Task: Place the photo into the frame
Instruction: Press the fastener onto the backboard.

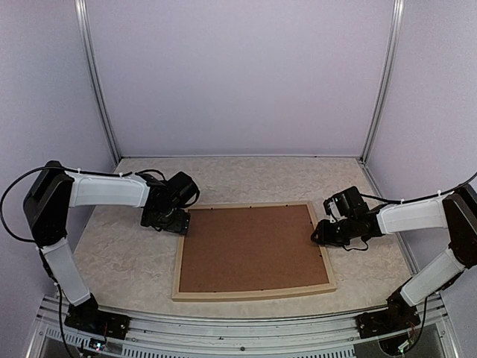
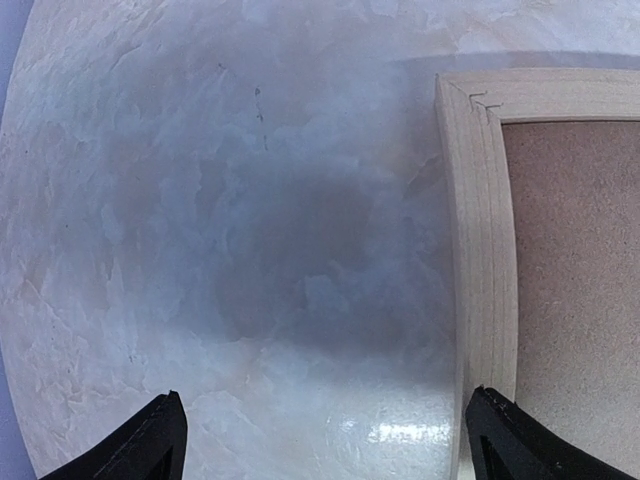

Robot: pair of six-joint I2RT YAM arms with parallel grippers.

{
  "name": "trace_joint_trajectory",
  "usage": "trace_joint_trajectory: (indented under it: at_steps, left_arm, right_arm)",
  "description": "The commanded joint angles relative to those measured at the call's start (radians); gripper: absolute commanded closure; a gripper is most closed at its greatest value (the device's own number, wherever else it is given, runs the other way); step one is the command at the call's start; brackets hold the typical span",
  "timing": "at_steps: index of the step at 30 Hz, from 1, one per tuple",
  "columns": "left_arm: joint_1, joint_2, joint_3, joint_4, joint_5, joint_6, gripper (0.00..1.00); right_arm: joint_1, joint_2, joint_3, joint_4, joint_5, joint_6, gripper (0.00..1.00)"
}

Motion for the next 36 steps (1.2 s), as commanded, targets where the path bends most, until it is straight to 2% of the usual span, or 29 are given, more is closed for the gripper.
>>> trace_joint_trajectory:
  at_steps: [1, 24, 36]
  left_arm:
    - [-0.013, 0.023, 0.004, 0.019, 0.011, 0.010, 0.04]
    - [-0.054, 0.071, 0.012, -0.002, 0.020, -0.013, 0.04]
    - [-0.047, -0.032, 0.024, 0.018, -0.051, -0.022, 0.03]
  right_arm:
    - [0.015, 0.024, -0.021, -0.033, -0.003, -0.012, 0.61]
    - [0.016, 0.027, -0.025, -0.029, -0.002, -0.011, 0.61]
    - [0.015, 0.036, -0.016, -0.029, -0.003, -0.015, 0.61]
